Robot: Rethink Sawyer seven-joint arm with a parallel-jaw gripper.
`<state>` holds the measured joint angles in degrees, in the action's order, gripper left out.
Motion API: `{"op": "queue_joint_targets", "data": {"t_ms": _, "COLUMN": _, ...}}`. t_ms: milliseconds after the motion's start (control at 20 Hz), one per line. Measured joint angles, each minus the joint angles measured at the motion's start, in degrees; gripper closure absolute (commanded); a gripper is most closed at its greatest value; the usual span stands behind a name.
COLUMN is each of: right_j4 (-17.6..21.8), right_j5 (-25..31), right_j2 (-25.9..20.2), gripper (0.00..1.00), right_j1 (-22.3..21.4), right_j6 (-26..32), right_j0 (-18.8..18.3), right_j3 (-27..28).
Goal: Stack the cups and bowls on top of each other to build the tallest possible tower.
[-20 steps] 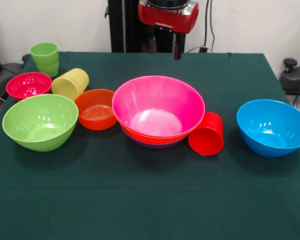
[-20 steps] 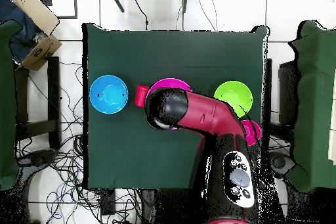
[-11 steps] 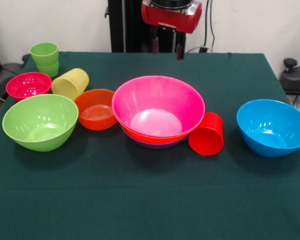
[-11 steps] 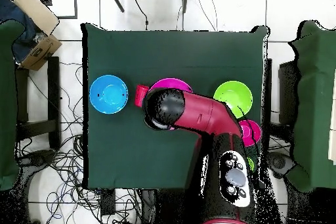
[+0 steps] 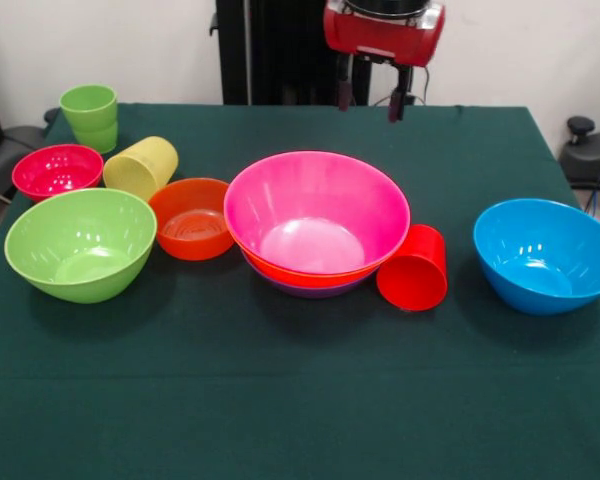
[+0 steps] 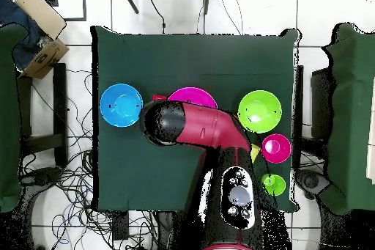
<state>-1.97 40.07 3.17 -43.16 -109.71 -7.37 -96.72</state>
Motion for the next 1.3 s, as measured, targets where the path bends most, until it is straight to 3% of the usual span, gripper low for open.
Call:
{"op": "queue_joint_targets", "data": {"t_ms": 500, "right_j4": 0.0, "right_j5": -0.2, "right_j2": 0.0, "gripper": 0.00, "right_j1": 0.0, "right_j6": 0.0, "right_j0": 0.3, "right_j3": 0.0}}
{"op": "queue_joint_targets", "data": {"t_ms": 1300, "right_j4": 0.1, "right_j5": -0.2, "right_j2": -0.9, "gripper": 0.00, "right_j1": 0.8, "right_j6": 0.0, "right_j0": -11.5, "right_j3": 0.1}}
